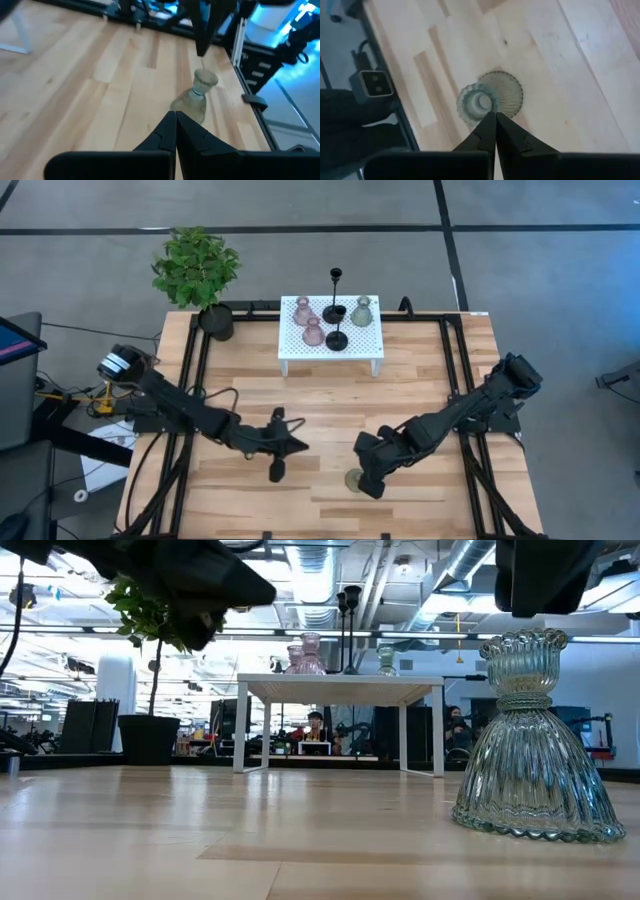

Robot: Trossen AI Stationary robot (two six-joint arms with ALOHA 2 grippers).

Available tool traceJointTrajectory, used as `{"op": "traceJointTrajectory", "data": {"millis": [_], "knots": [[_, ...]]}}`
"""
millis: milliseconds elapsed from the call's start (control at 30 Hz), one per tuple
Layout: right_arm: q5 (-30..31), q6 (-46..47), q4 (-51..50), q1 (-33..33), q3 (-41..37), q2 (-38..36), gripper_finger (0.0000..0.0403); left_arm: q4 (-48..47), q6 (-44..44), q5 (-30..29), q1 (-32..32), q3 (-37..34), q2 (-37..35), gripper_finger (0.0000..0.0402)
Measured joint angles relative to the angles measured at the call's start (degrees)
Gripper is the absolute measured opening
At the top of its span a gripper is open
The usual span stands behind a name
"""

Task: Pick & Place candle stick holders
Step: Put the green candle holder on the shelf

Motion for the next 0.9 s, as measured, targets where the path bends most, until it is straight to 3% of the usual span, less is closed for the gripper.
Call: {"op": "traceJointTrajectory", "data": {"millis": [167,467,900], "knots": [[-1.3,4.0,0.1,-1.7,0.1,0.0,0.0027,-0.3,0.2,-0.9,-0.1,-2.2,-3.6,0.0001],[-11.9,3.3,2.8,-4.9,0.0,2.6,0.0121,-0.5,0.2,-1.6,-0.1,-2.8,-4.2,0.0001],[-10.4,2.4,2.5,-5.1,0.1,3.7,0.0187,-0.8,0.2,-1.6,-0.1,-2.8,-4.2,0.0001]]}}
